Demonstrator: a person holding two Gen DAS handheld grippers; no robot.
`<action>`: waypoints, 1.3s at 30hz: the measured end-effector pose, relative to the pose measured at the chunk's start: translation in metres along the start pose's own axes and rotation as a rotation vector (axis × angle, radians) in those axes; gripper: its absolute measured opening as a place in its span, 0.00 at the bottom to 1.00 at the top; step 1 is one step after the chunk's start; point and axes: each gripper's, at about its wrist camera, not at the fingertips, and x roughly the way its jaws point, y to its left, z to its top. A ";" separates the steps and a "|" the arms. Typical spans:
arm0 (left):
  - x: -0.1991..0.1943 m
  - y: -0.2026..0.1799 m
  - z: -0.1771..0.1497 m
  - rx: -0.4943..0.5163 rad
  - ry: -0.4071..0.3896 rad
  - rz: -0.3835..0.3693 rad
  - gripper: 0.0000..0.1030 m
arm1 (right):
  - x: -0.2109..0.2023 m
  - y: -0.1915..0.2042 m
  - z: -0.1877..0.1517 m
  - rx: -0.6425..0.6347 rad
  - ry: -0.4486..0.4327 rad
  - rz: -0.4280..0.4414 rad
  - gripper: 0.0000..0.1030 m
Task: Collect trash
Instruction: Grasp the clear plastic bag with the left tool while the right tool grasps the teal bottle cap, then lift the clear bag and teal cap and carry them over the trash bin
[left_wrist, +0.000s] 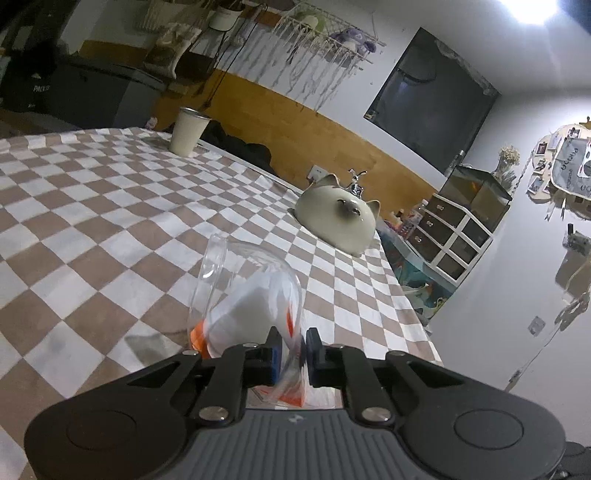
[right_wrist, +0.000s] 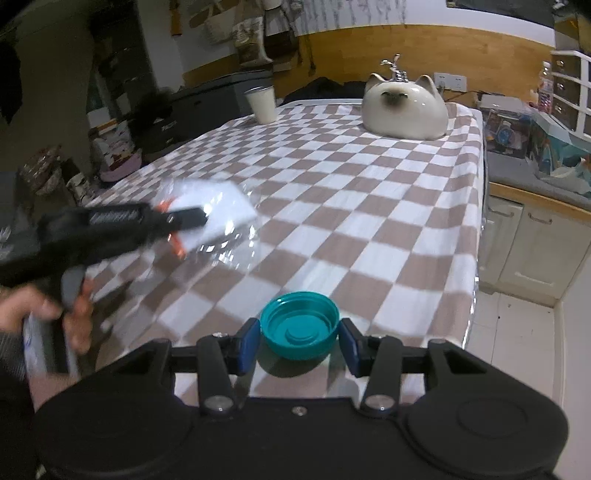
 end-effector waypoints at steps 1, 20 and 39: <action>-0.001 -0.001 0.000 0.006 -0.001 0.000 0.13 | -0.001 0.002 -0.002 -0.011 -0.001 -0.009 0.47; -0.020 -0.036 -0.018 0.220 -0.003 0.075 0.13 | -0.002 0.019 -0.009 -0.070 -0.043 -0.096 0.48; -0.108 -0.102 -0.064 0.375 -0.029 0.095 0.13 | -0.087 0.015 -0.040 0.017 -0.162 -0.179 0.48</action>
